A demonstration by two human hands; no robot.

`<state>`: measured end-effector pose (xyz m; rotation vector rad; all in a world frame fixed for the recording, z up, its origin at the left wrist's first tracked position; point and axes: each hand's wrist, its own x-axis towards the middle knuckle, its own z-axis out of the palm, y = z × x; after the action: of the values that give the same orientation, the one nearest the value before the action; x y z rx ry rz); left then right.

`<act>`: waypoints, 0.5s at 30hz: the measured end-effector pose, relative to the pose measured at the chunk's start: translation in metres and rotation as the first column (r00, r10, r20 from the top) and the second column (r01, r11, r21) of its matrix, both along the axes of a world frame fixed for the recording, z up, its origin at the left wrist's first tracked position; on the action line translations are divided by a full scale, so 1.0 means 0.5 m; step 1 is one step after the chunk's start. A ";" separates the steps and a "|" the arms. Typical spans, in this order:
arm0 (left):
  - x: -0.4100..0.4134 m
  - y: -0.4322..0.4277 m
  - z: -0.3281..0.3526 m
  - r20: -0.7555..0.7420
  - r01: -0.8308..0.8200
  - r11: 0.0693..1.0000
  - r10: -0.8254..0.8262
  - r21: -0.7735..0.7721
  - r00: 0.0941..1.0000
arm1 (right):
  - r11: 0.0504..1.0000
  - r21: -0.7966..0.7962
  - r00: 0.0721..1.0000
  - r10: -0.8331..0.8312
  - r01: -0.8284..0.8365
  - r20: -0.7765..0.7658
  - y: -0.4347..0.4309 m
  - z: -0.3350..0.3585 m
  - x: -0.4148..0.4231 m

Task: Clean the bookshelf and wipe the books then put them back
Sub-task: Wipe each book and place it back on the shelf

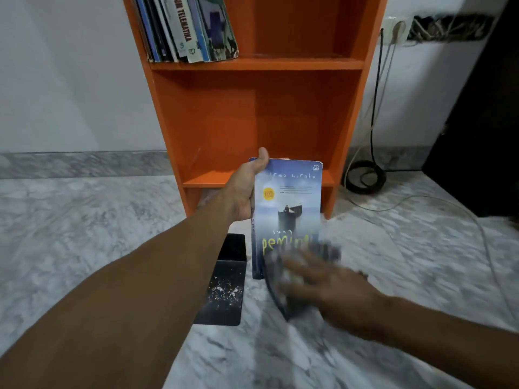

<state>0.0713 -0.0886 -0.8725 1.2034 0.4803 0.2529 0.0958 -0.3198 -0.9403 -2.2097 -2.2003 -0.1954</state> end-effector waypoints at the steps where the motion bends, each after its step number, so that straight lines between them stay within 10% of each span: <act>1: -0.006 0.004 -0.001 -0.005 -0.005 1.000 0.005 0.000 1.000 | 0.988 -0.147 0.996 0.029 -0.040 -0.081 -0.025 0.000 -0.005; 5: -0.014 0.011 -0.003 0.006 -0.003 1.000 0.003 -0.028 1.000 | 0.973 0.221 0.942 0.015 0.063 -0.334 -0.016 0.100 0.005; 9: -0.008 0.004 -0.008 0.060 0.077 0.997 -0.075 -0.030 0.995 | 0.758 0.615 0.964 -0.069 0.218 -0.257 0.064 0.235 0.046; 15: 0.000 -0.006 0.023 0.136 0.084 0.995 -0.077 -0.049 0.988 | 0.895 0.426 0.990 -0.110 0.136 -0.085 0.103 0.084 0.006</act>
<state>0.0711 -0.0914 -0.8610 1.1415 0.3188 0.2482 0.0989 -0.2681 -0.8981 -2.0684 -1.7692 -0.5538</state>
